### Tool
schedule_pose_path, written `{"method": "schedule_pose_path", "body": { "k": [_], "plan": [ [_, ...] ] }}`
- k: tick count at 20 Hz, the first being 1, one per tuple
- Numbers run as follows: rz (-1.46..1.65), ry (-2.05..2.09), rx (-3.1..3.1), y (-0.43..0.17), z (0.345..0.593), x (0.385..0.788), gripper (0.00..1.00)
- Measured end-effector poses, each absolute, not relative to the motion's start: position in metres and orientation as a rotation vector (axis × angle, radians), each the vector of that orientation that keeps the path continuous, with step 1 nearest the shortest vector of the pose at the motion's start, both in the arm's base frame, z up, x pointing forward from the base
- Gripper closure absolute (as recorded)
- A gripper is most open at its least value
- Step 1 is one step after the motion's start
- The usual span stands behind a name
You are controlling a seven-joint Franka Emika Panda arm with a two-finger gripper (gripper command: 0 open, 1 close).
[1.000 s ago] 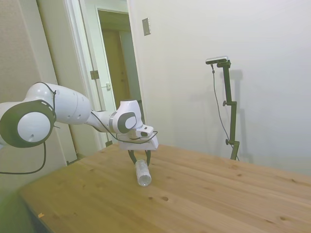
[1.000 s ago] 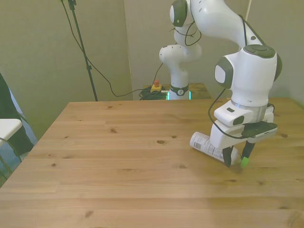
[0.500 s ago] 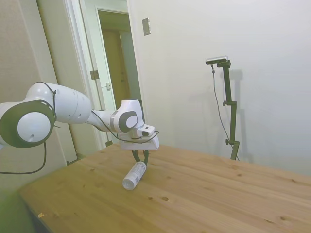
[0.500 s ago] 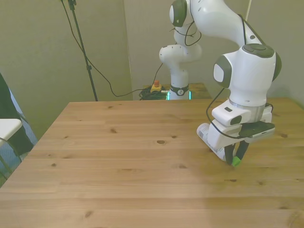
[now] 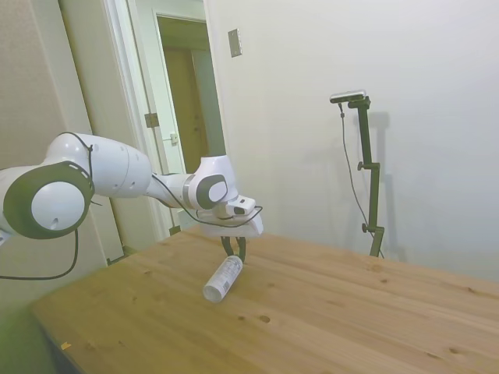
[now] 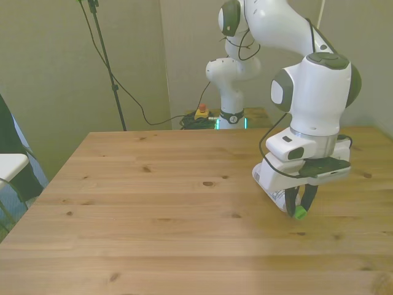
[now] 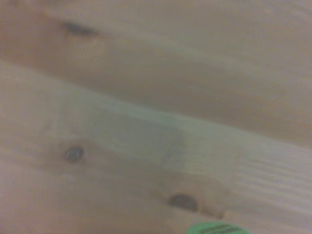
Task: Stand the water bottle
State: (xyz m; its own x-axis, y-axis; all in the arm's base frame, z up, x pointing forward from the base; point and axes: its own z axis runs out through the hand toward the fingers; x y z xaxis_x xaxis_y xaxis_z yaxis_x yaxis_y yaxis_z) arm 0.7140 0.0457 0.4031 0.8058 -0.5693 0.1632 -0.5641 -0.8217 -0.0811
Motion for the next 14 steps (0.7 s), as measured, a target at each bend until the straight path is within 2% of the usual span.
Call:
{"method": "schedule_pose_path", "body": {
  "k": [5, 8, 14],
  "plan": [
    [-0.556, 1.164, -2.850, 0.030, 0.459, 0.724, 1.00],
    [-0.735, 1.268, -2.826, 0.032, 0.483, 0.723, 1.00],
    [-0.926, 1.333, -2.836, 0.054, 0.486, 0.715, 1.00]
  ]
}}
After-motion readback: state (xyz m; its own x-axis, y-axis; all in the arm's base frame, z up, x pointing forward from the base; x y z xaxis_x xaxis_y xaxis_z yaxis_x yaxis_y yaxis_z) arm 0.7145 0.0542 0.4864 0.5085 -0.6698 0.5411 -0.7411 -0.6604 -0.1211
